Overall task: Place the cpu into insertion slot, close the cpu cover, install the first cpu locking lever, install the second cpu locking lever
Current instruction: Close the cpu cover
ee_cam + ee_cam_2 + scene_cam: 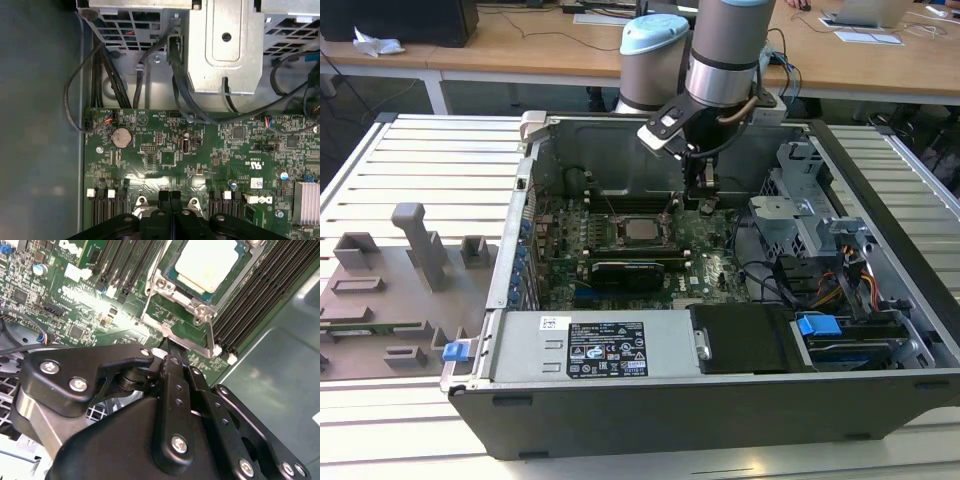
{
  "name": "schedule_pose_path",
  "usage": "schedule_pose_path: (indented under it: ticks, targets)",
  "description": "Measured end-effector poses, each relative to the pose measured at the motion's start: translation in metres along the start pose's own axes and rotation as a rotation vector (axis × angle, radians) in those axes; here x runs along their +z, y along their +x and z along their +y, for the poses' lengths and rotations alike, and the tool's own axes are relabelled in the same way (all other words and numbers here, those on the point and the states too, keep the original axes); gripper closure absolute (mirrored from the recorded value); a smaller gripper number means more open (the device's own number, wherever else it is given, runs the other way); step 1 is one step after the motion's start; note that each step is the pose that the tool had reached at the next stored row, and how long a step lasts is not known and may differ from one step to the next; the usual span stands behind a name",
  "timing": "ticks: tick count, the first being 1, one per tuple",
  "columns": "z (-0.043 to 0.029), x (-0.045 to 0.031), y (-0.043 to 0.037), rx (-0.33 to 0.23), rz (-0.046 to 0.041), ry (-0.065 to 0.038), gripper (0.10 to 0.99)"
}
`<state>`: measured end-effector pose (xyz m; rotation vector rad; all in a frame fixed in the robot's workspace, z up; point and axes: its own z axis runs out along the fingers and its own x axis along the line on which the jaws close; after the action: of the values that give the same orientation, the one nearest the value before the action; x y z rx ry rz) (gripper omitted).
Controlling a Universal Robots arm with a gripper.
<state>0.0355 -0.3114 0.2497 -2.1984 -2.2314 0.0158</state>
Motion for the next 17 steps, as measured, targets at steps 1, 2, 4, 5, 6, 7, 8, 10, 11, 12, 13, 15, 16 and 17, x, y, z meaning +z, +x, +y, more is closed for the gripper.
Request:
schedule_pose_path:
  ticks: [1,2,4,5,6,7,8,10,11,12,13,15,16,17]
  targets:
    - [-0.0010,0.0000,0.0000,0.000,-0.0001,0.000,0.980]
    - [-0.0026,0.0000,0.0000,0.000,-0.0001,0.000,0.980]
    - [-0.0040,0.0000,0.0001,0.000,0.0000,0.000,0.980]
    - [-0.0051,0.0001,0.0001,0.000,0.0000,0.000,0.980]
    - [-0.0066,0.0001,0.0001,0.000,-0.0001,0.000,0.980]
    - [-0.0073,0.0001,0.0001,0.000,0.0000,0.000,0.980]
    - [-0.0081,0.0001,0.0001,0.000,-0.0001,0.000,0.980]
    - [-0.0105,0.0001,0.0001,0.000,-0.0001,0.000,0.980]
    - [-0.0112,0.0001,0.0002,0.000,-0.0001,0.000,0.980]
    - [-0.0123,0.0001,0.0002,0.000,-0.0001,0.000,0.980]
    - [-0.0131,0.0002,0.0002,0.000,0.0000,0.000,0.980]
    - [-0.0156,0.0002,0.0002,0.000,0.0000,0.000,0.980]
    - [-0.0163,0.0002,0.0002,0.000,-0.0001,0.000,0.980]
    - [-0.0171,0.0002,0.0002,0.000,-0.0001,0.000,0.980]
